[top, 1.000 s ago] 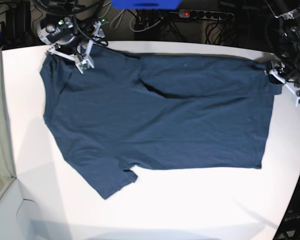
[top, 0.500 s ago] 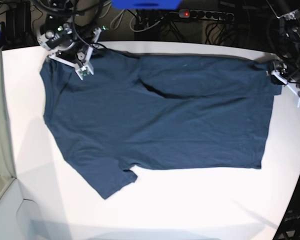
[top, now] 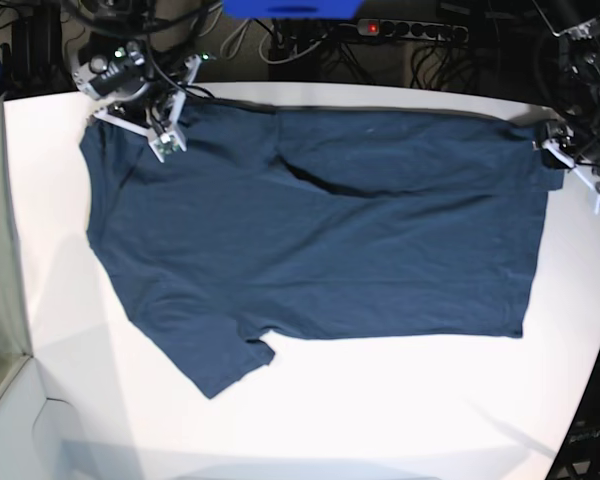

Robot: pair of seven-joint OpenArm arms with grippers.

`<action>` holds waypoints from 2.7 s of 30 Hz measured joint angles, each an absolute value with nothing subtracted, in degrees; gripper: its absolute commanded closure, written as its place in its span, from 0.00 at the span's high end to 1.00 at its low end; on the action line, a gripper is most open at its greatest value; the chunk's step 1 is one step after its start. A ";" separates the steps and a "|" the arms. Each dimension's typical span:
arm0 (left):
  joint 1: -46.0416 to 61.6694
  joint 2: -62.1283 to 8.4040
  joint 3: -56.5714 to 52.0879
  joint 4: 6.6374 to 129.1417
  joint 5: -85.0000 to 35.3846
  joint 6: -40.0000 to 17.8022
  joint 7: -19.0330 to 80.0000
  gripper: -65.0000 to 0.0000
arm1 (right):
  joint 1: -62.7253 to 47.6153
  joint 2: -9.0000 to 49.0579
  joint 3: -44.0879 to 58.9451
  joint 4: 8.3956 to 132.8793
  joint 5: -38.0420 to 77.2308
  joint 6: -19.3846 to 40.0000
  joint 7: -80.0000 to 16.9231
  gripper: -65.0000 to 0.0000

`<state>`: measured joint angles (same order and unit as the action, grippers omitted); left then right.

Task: Layout the t-shirt on the table in an organized manner, then fold the t-shirt properly

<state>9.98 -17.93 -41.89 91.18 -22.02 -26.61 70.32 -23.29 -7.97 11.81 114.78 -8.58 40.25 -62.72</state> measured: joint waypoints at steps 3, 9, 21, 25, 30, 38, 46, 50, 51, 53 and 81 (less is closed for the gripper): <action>9.82 -17.93 -41.89 91.26 -22.09 -26.61 70.26 0.39 | -22.39 -7.90 11.84 115.20 -8.58 40.25 -62.89 0.08; 9.93 -18.44 -41.89 91.26 -22.35 -26.61 70.30 0.40 | -17.10 -7.92 11.81 115.18 -8.58 40.25 -66.41 0.08; 7.40 -20.18 -41.91 91.33 -22.06 -26.61 70.50 0.40 | -5.02 -7.79 11.84 115.02 -8.60 40.25 -72.47 0.09; 6.11 -20.05 -41.91 91.29 -22.09 -26.35 70.39 0.46 | -3.95 -7.75 11.84 113.82 -8.60 40.25 -73.30 0.15; 4.03 -20.14 -41.95 91.29 -21.89 -26.17 70.65 0.61 | -4.14 -6.74 11.84 112.16 -8.64 40.25 -73.54 0.48; -0.69 -20.16 -41.98 91.29 -21.91 -26.11 70.43 0.66 | -1.32 -6.63 13.13 112.14 -8.60 40.25 -73.87 0.65; -5.67 -19.99 -41.91 88.27 -18.74 -25.74 67.83 0.66 | 2.13 -4.78 13.10 112.09 -8.78 40.25 -74.13 0.65; -6.94 -19.84 -41.82 86.85 -15.90 -25.74 65.60 0.66 | 2.48 -3.20 12.78 111.81 -8.64 40.25 -73.65 0.65; -7.53 -19.86 -41.93 85.76 -15.66 -25.71 64.73 0.66 | 2.35 -3.14 12.84 111.35 -9.08 40.25 -73.73 0.65; -9.19 -19.84 -41.89 83.31 -15.42 -25.74 62.37 0.66 | 3.51 -3.18 12.91 109.38 -8.84 40.27 -74.17 0.65; -31.16 -20.08 -27.24 36.16 -1.15 -22.26 28.42 0.66 | 35.24 12.10 16.88 45.89 -6.13 40.27 -35.03 0.66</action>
